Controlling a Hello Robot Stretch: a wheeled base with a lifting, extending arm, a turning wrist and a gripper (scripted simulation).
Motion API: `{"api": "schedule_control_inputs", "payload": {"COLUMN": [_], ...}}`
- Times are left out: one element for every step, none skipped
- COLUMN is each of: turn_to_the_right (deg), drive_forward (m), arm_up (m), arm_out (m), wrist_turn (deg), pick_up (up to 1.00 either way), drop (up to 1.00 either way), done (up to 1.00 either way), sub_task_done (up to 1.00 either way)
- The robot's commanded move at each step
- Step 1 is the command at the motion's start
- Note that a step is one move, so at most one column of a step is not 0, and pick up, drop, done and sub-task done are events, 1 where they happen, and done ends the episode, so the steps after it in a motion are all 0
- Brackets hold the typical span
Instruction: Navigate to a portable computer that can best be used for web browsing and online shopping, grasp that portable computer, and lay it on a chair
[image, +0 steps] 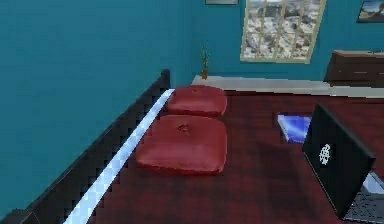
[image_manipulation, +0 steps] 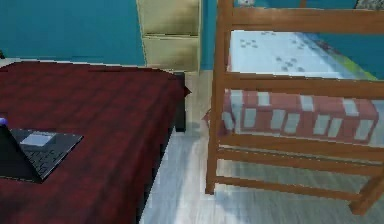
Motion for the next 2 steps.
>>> {"api": "schedule_control_inputs", "payload": {"turn_to_the_right": [-39.0, 0.0], "drive_forward": [0.00, 0.00], "arm_up": [0.00, 0.50], "arm_out": [0.00, 0.00], "wrist_turn": [0.0, 0.0], "pick_up": [0.00, 0.00], "drop": [0.00, 0.00], "done": [0.00, 0.00], "sub_task_done": [0.00, 0.00]}}
